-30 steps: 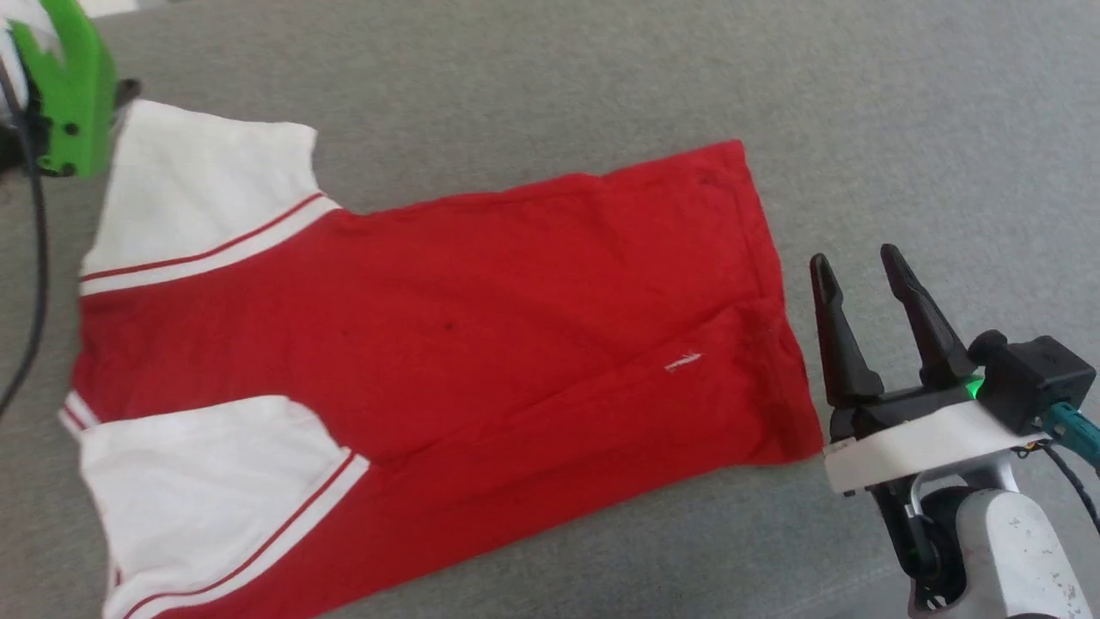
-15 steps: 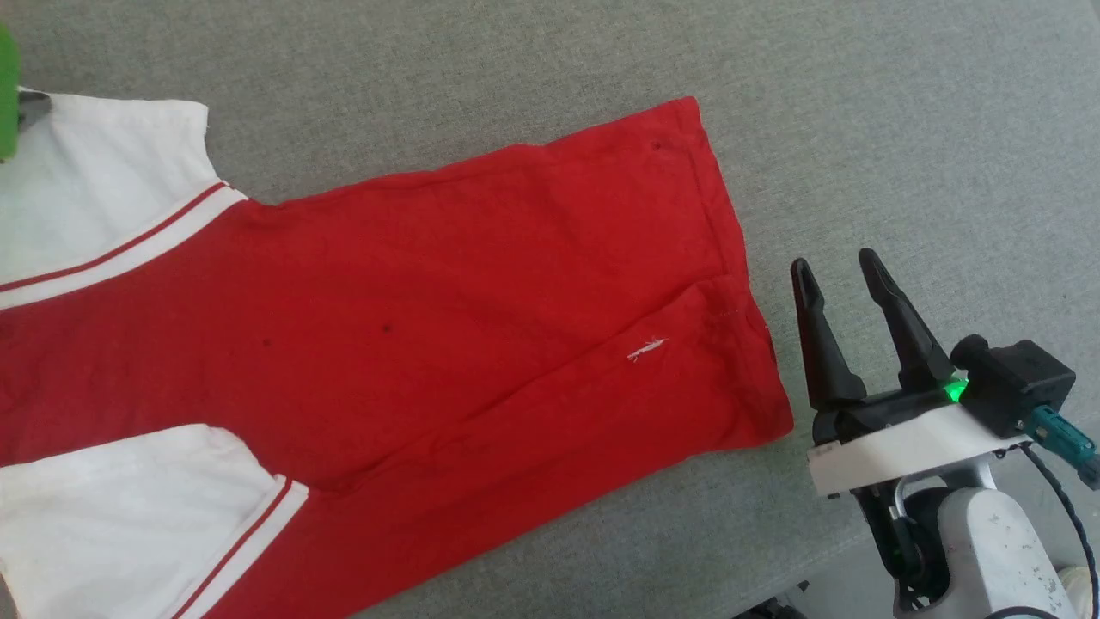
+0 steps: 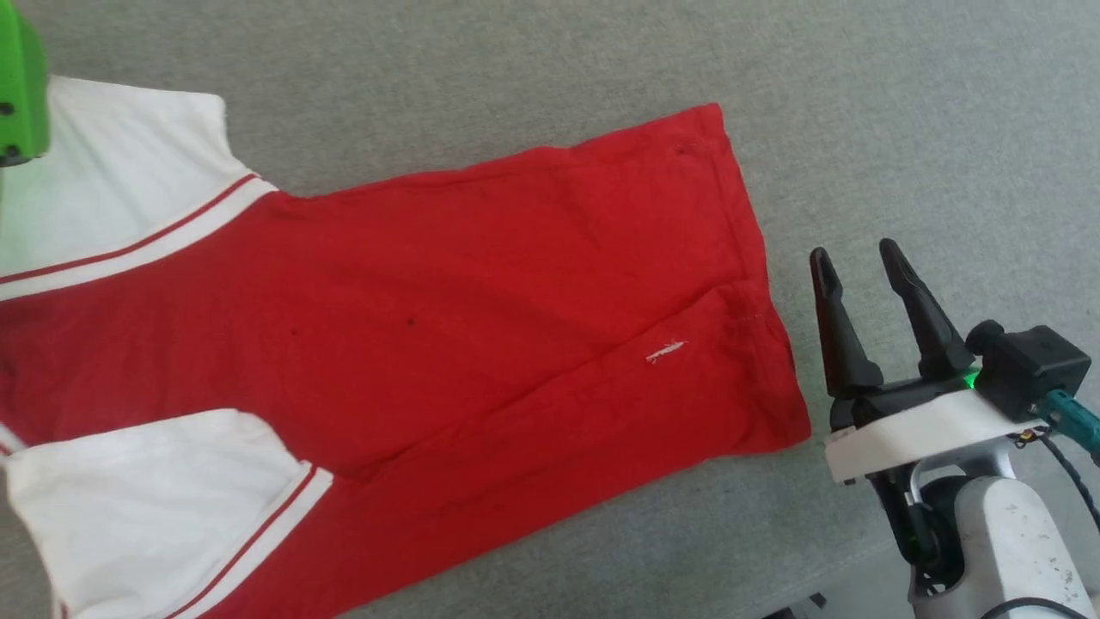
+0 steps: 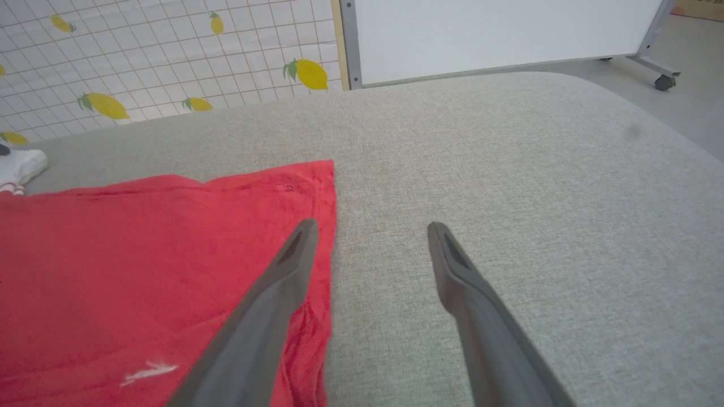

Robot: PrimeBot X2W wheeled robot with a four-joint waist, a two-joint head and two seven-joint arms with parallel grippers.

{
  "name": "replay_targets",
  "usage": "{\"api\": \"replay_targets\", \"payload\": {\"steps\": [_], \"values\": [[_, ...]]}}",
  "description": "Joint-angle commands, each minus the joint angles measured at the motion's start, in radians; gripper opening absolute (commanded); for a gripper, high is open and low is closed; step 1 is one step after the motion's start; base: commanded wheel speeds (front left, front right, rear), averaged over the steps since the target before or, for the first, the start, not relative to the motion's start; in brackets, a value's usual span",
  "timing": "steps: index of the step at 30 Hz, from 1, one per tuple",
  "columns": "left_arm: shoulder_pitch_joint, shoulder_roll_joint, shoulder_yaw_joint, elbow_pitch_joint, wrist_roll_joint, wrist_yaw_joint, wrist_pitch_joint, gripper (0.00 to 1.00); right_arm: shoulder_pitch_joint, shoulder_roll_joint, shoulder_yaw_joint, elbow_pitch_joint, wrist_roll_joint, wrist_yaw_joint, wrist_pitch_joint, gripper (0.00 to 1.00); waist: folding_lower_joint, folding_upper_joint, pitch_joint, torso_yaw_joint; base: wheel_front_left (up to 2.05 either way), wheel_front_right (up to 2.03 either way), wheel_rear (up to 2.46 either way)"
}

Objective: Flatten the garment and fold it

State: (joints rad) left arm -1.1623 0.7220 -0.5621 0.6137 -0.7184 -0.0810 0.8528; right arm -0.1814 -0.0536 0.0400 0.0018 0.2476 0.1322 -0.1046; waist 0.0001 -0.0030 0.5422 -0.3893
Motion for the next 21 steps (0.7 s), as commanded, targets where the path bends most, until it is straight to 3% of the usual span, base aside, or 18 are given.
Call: {"api": "replay_targets", "payload": {"steps": [1,7,15,21], "values": [[0.018,-0.011,0.0,0.007,0.01,0.005,-0.038,0.0,-0.017,0.003,-0.007,-0.007,-0.017,-0.002,0.014,1.0,-0.0001,0.003,-0.036,0.034,0.0,0.0,0.0],[0.052,-0.052,-0.007,-0.028,0.023,-0.013,-0.203,0.0,-0.028,-0.073,-0.001,-0.049,-0.015,-0.002,0.173,1.0,-0.0001,0.003,-0.102,0.117,0.0,0.0,0.0],[0.161,-0.106,-0.033,-0.204,0.05,-0.016,-0.405,0.0,-0.13,-0.292,0.042,-0.075,0.098,-0.002,0.548,1.0,-0.0001,0.003,-0.141,0.235,0.0,0.0,0.0],[0.265,-0.122,-0.049,-0.412,0.069,0.031,-0.481,0.0,-0.267,-0.46,0.118,-0.047,0.179,-0.002,0.812,1.0,-0.0001,0.003,-0.128,0.313,0.0,0.0,0.0]]}}
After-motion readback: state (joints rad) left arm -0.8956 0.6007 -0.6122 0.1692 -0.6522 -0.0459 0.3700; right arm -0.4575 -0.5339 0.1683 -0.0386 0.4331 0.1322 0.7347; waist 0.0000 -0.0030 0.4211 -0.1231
